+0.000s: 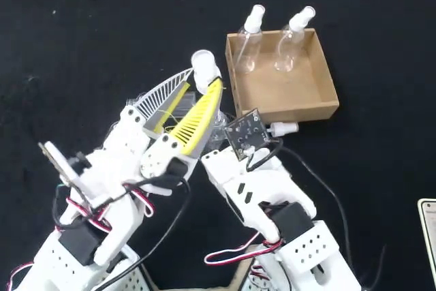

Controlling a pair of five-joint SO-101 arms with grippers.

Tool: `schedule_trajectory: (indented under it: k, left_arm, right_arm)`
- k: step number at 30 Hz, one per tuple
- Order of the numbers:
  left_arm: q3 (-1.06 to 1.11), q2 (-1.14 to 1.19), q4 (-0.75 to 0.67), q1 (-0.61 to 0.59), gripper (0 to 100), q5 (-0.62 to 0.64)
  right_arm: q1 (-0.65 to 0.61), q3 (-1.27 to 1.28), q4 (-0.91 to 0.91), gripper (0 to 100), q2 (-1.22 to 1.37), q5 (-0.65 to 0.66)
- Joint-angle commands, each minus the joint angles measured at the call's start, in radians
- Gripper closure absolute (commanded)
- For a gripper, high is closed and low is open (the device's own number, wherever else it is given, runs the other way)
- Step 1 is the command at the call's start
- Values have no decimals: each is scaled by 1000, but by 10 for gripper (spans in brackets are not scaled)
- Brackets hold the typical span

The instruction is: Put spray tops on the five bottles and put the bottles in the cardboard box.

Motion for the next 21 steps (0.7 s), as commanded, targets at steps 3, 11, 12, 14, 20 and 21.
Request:
schedule_trajectory:
  k: [3,11,12,14,20,21]
  left_arm:
    - [-61,14,-18,-48,953,95]
    - [-44,14,-21,-48,953,18]
    - [-45,14,-21,-48,953,17]
    - [-48,14,-23,-48,953,18]
    - [-47,17,-23,-48,952,18]
    - [-44,17,-23,-48,952,18]
  right_arm:
    - [-9,-59,3,889,-19,8]
    - [-9,-58,3,889,-18,8]
    - [-9,-58,3,889,-18,8]
    - [-9,-58,3,889,-18,8]
    - [-9,-58,3,889,-16,8]
    - [-9,-58,3,889,-16,8]
